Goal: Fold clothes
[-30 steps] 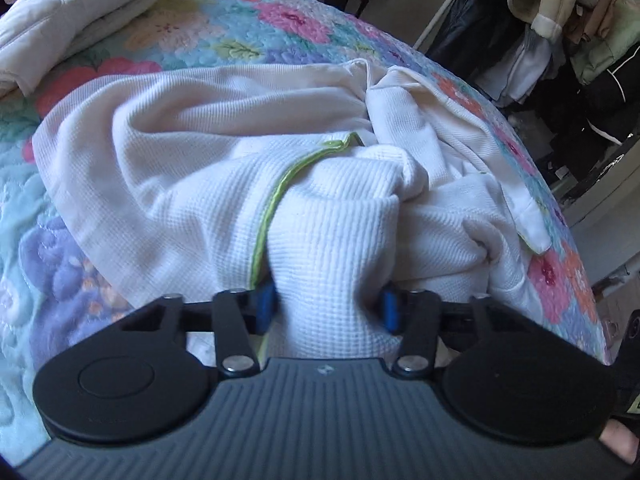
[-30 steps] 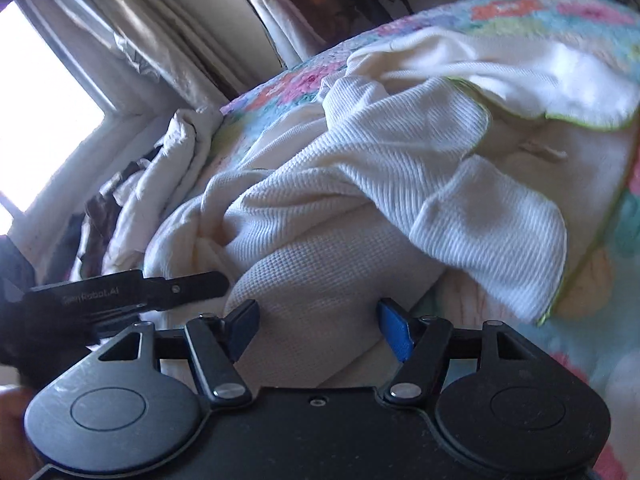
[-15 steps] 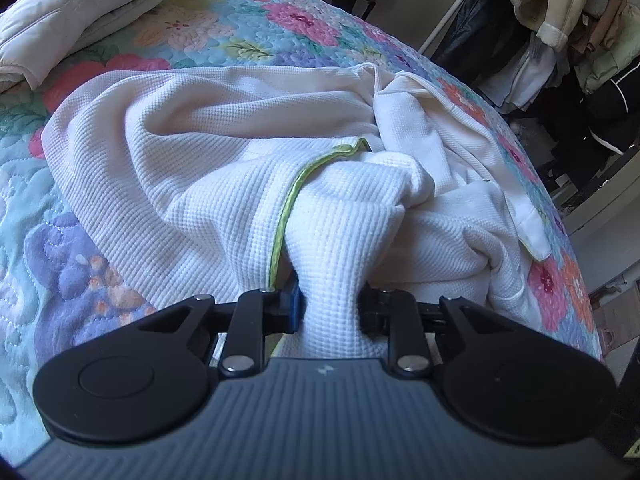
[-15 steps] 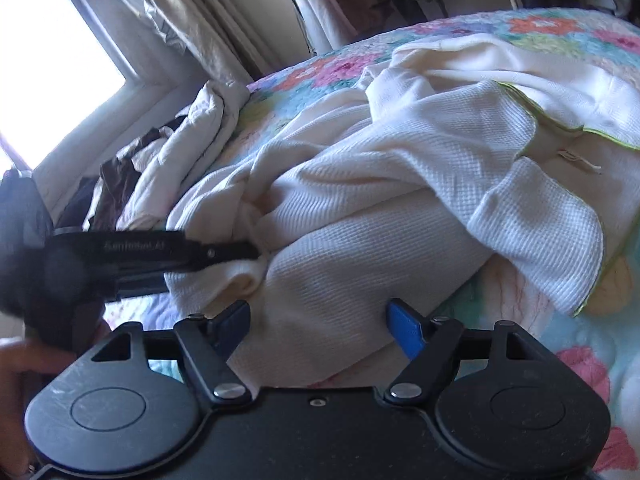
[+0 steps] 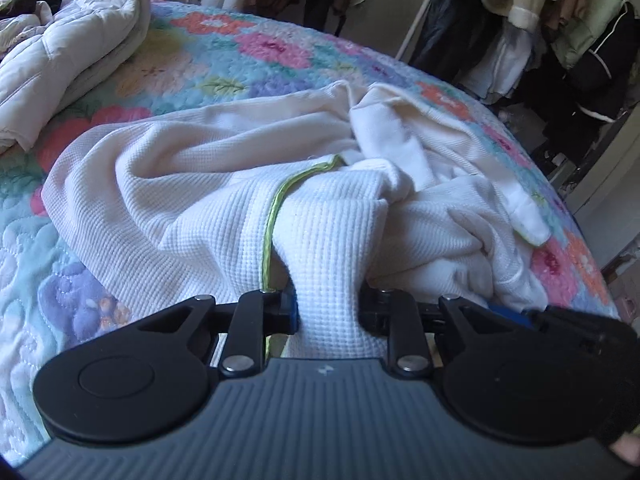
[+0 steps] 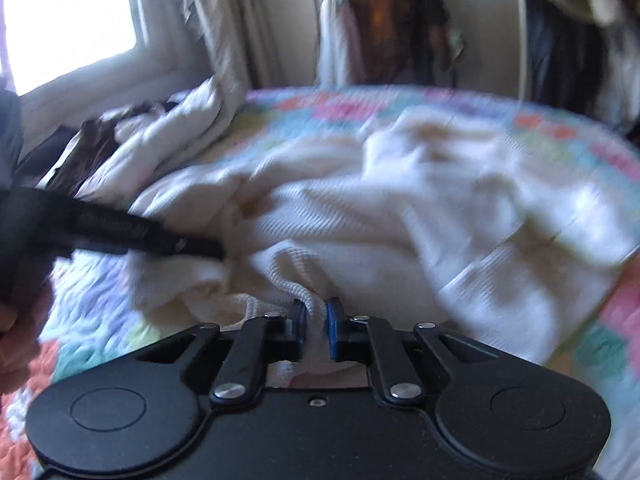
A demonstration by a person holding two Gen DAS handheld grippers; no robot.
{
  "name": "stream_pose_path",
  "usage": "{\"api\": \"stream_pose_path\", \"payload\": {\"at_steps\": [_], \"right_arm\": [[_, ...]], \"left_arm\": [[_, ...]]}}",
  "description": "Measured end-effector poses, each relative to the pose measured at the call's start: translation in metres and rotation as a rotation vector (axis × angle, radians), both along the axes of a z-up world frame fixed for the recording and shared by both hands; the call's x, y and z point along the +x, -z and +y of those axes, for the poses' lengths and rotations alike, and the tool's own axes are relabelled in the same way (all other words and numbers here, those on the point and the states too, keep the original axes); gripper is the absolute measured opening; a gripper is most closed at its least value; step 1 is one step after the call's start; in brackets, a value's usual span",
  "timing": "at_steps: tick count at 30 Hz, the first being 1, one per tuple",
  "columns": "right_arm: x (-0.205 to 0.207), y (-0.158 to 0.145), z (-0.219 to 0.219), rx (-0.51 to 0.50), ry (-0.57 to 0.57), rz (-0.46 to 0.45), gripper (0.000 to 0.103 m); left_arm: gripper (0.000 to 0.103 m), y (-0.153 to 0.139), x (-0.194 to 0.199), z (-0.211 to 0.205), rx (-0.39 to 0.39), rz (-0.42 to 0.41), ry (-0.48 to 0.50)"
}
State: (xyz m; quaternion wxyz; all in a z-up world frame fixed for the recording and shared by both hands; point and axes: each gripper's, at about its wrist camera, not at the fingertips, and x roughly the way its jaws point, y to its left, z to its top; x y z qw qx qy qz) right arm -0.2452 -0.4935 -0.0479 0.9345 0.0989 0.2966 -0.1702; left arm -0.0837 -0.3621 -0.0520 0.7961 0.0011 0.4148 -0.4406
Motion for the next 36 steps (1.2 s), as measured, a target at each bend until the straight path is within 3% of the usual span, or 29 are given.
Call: {"api": "stream_pose_path", "payload": {"at_steps": [5,9,11,14,18,20,22,23,24,25,26,28,29,30,32,34,36], "right_arm": [[-0.018,-0.017,-0.013,-0.141,0.116,0.011,0.009],[-0.047,-0.031,-0.031,-0.169,0.250,0.023,0.008],[-0.062,-0.036,-0.039,-0.228,0.311,0.055,0.002],[-0.078,-0.035,-0.059,-0.215,0.396,0.085,0.002],[-0.100,-0.035,-0.088,-0.036,0.459,0.050,0.002],[-0.107,-0.033,-0.094,-0.032,0.484,0.067,0.000],[-0.113,-0.033,-0.095,-0.027,0.486,0.062,0.000],[-0.116,-0.034,-0.096,-0.025,0.488,0.060,0.000],[-0.119,-0.034,-0.097,-0.023,0.489,0.057,0.000],[-0.122,-0.034,-0.097,-0.020,0.490,0.054,0.000],[-0.125,-0.034,-0.098,-0.018,0.492,0.052,0.003],[-0.132,-0.034,-0.099,0.013,0.482,0.032,0.011],[-0.135,-0.033,-0.097,0.091,0.445,-0.009,0.013],[-0.137,-0.032,-0.093,0.164,0.395,-0.043,0.019],[-0.135,-0.033,-0.081,0.248,0.286,-0.107,0.054],[-0.130,-0.038,-0.068,0.274,0.192,-0.159,0.065],[-0.124,-0.043,-0.057,0.261,0.137,-0.179,0.072]], "left_arm": [[0.022,-0.011,0.003,0.011,-0.020,0.014,-0.008],[0.022,-0.014,0.014,0.028,-0.082,0.125,-0.010],[0.022,-0.014,0.012,0.027,-0.064,0.107,-0.010],[0.022,-0.007,0.011,0.020,-0.036,0.107,-0.007],[0.023,0.001,0.006,0.013,0.015,0.102,0.005],[0.025,0.000,0.003,0.012,0.040,0.068,0.013],[0.042,0.002,0.003,0.010,0.057,0.074,0.023],[0.067,0.005,0.004,0.010,0.062,0.097,0.022],[0.077,0.009,0.005,0.010,0.055,0.123,0.017],[0.077,0.012,0.005,0.009,0.051,0.129,0.021],[0.073,0.016,0.004,0.009,0.048,0.133,0.025],[0.041,0.017,-0.005,0.001,0.122,0.067,0.052],[0.018,0.015,-0.006,0.003,0.136,0.057,0.032],[0.016,0.013,-0.008,0.004,0.147,0.050,0.010],[0.013,0.009,-0.010,0.007,0.169,0.036,-0.035],[0.012,-0.004,-0.008,0.019,0.138,0.032,-0.088],[0.011,-0.019,-0.009,0.032,0.143,-0.051,-0.149]]}}
